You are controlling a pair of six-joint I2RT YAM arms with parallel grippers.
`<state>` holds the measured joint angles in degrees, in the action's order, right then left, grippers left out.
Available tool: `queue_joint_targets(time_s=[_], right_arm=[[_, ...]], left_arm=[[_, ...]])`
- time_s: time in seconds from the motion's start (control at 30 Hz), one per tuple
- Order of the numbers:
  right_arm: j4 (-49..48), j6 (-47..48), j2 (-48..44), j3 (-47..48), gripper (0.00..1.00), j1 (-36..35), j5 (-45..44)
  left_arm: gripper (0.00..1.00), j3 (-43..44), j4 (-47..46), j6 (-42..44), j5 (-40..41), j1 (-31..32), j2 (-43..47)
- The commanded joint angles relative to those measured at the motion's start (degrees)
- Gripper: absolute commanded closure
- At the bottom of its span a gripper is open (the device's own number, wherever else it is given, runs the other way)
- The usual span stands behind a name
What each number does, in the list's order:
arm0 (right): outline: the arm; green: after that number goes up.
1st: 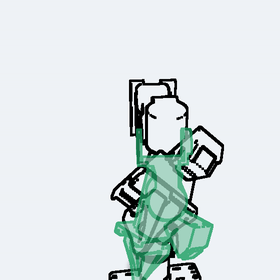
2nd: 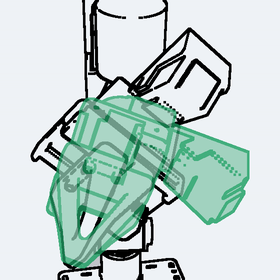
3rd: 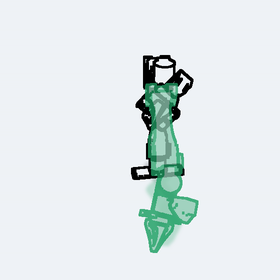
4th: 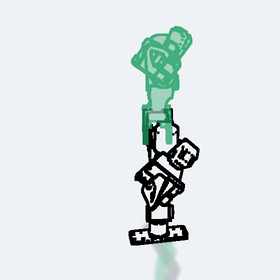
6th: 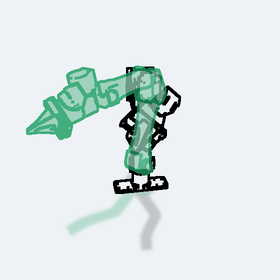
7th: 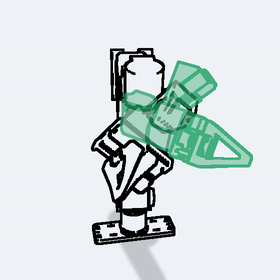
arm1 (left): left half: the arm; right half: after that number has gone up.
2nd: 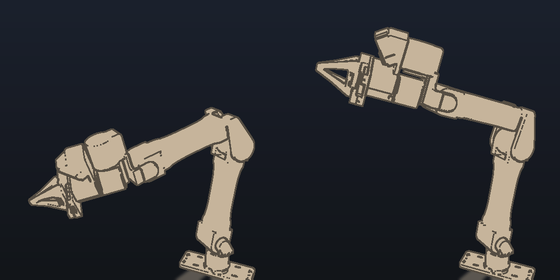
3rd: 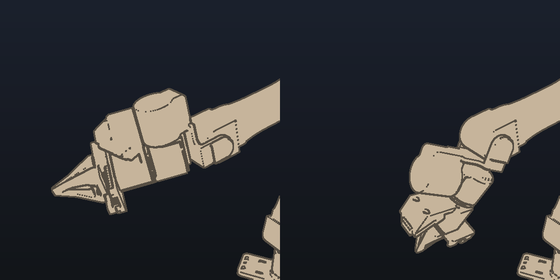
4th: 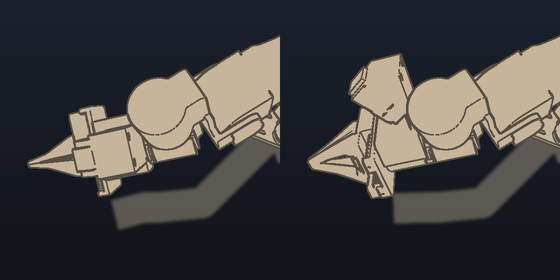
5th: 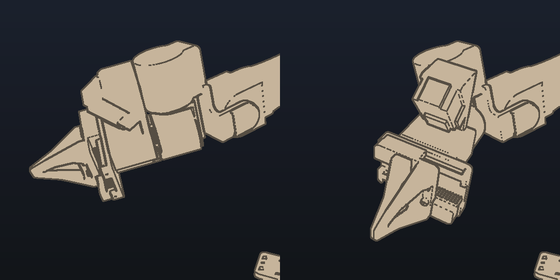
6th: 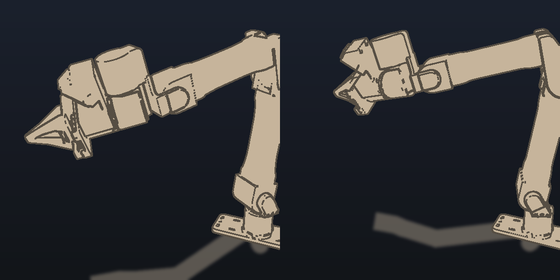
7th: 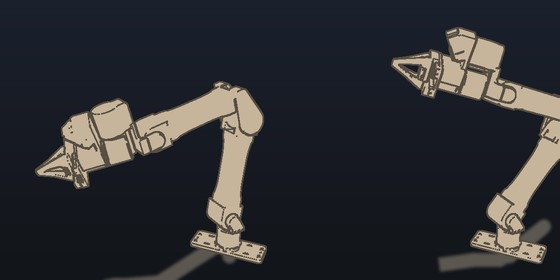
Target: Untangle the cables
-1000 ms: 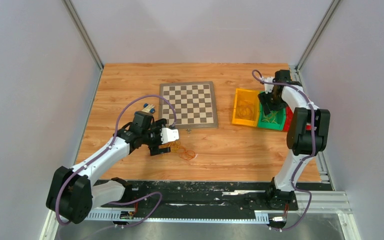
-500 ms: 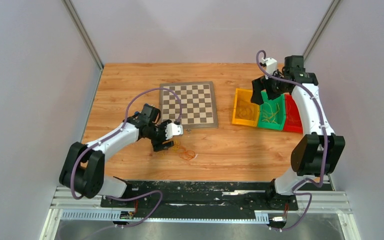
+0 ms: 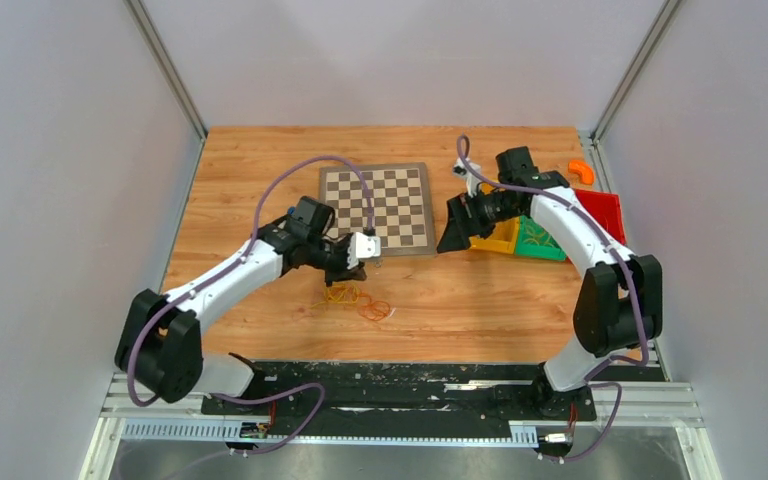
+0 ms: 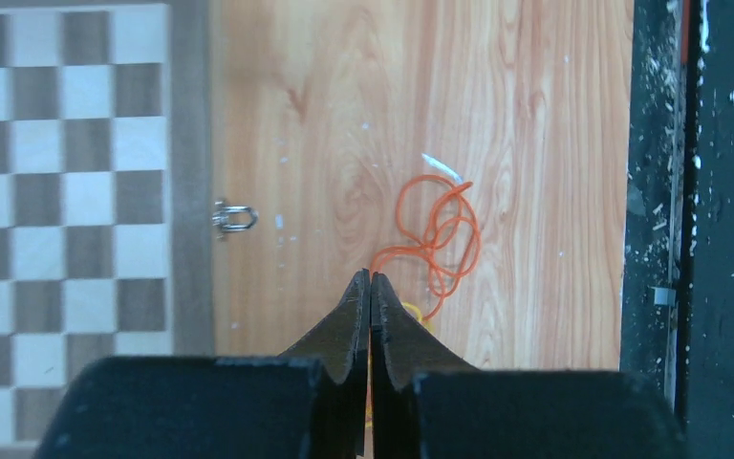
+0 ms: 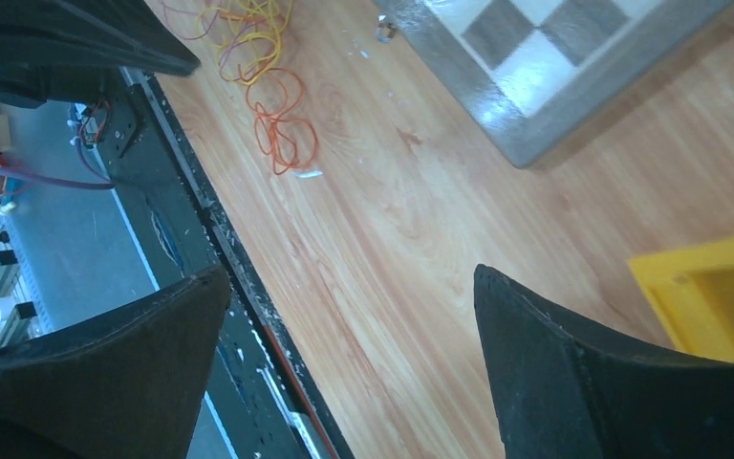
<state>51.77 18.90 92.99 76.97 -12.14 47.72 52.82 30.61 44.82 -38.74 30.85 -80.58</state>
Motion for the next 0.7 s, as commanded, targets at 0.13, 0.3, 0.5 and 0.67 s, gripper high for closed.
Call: queue_joint_targets(time_s=[0.13, 0.3, 0.5, 0.67], right_arm=[[-18.0, -8.5, 1.6, -6.9, 0.07, -17.5, -3.9], [-24.0, -9.3, 8.6, -6.7, 0.20, -28.1, -11.4], [-25.4, -8.0, 16.3, -4.5, 0.34, -34.0, -19.0], [-25.4, -7.0, 16.0, -6.1, 0.65, -34.0, -21.8]], left_arm=[[0.40, 1.7, 8.4, -2.4, -11.0, -16.0, 6.4], [0.28, -0.4, 8.6, -5.9, -7.1, -23.3, 6.1], [0.25, -2.0, 6.8, -9.4, -3.6, -24.2, 4.2], [0.25, -3.4, 4.7, -10.4, -3.5, -24.2, 4.0]])
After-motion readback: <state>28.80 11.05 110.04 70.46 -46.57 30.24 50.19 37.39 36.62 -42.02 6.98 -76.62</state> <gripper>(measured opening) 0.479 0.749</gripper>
